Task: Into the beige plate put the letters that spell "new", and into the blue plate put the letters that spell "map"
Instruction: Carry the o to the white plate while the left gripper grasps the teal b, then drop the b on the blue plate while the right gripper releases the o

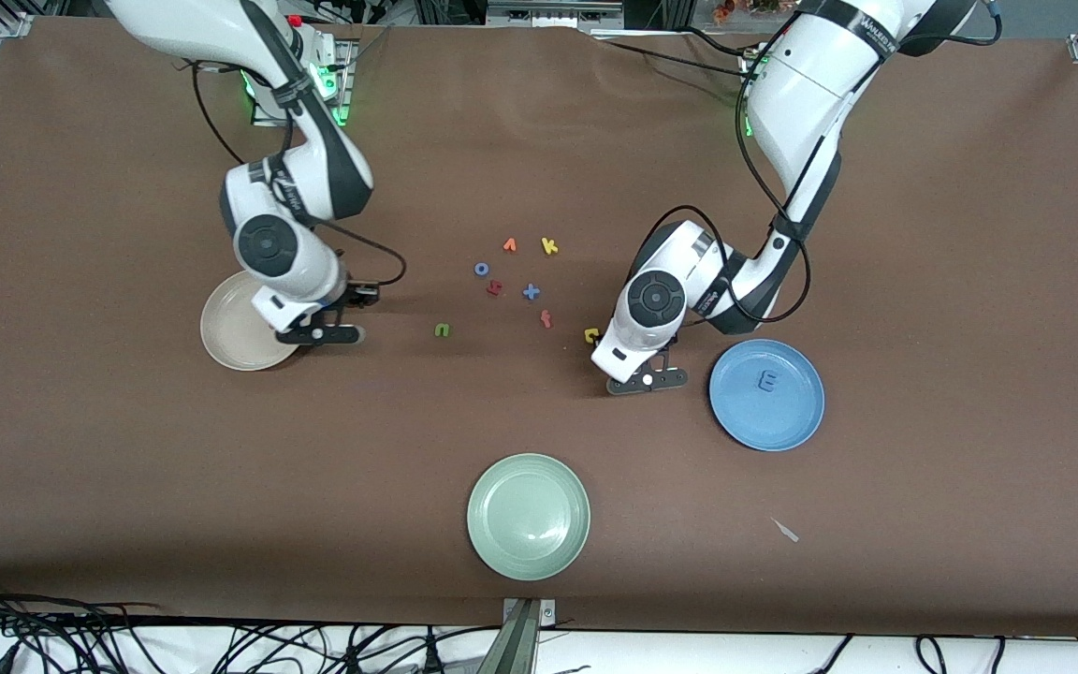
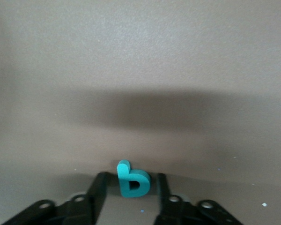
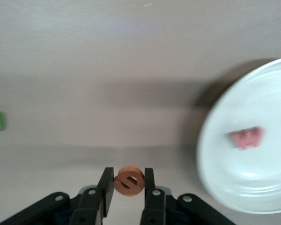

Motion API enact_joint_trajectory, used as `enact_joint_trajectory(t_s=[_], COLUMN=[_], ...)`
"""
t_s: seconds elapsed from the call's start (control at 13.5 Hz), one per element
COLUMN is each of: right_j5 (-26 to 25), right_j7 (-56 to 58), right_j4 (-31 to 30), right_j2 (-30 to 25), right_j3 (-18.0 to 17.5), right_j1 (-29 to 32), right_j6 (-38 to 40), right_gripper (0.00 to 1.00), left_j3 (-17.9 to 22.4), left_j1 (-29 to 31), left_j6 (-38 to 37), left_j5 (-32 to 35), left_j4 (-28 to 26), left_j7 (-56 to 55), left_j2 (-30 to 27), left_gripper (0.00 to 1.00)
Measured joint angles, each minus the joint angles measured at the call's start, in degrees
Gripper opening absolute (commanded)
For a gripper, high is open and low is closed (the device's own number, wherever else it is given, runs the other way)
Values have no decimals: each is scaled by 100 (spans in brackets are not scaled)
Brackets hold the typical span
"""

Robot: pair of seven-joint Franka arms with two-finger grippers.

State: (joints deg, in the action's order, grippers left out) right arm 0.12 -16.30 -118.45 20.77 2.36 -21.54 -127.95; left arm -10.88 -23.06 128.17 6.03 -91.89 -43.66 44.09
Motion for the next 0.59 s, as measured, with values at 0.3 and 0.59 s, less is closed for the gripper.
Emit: enact_joint_trajectory(t_s=[0.3, 0.59], right_j5=[-1, 0], right_j7=[1116, 1508], right_j4=[-2, -4], right_j2=[64, 186], right_j3=[750, 954], right_j1=[42, 258], right_j6=[135, 141], right_gripper=[31, 100], left_j3=[9, 59], left_j1=[27, 417], left_j6=[-120, -1047], left_j5=[26, 42], left_j4=[61, 225], left_j7=[179, 1595], left_j2=[-17, -453], left_gripper=[5, 8])
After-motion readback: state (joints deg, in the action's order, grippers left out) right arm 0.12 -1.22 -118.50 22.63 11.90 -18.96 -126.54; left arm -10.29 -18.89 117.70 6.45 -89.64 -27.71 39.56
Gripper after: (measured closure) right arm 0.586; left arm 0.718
